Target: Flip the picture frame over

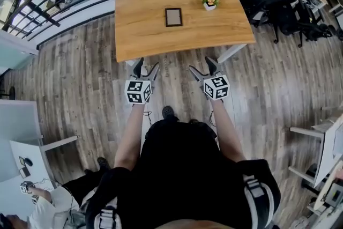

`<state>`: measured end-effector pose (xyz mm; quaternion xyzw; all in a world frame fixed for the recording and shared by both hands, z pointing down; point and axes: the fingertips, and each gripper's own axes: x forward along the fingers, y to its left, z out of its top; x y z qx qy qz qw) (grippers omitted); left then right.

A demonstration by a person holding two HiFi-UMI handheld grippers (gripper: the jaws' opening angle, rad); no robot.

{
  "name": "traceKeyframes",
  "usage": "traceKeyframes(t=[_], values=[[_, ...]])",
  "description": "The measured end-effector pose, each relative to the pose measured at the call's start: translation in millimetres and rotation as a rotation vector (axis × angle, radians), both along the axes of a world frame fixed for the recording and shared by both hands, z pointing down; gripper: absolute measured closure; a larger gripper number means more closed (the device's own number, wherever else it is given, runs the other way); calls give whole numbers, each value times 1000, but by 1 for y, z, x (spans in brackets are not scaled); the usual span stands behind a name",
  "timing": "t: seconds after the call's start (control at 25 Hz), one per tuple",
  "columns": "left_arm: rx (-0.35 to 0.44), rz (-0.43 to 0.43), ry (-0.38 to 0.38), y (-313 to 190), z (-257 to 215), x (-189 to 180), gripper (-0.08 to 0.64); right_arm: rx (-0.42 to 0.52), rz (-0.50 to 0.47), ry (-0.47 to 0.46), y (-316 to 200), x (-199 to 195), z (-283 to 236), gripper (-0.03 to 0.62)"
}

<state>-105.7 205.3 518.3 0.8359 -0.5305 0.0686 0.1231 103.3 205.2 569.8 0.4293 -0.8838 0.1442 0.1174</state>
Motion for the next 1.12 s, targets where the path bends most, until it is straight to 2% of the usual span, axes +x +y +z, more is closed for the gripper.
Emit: traceKeyframes(t=[0.2, 0.4, 0.76, 1.12], values=[[16, 52, -5, -13, 0, -3, 241, 27, 23, 2, -18, -20, -6, 218], [13, 64, -8, -24, 2, -16, 241, 30, 48, -5, -28, -32, -6, 224], [-26, 29, -14, -38, 15, -37, 241, -11, 54, 3, -44, -39, 8, 245], [-75, -23, -29, -83, 28, -25, 241, -49, -23, -1, -104, -35, 19, 245]])
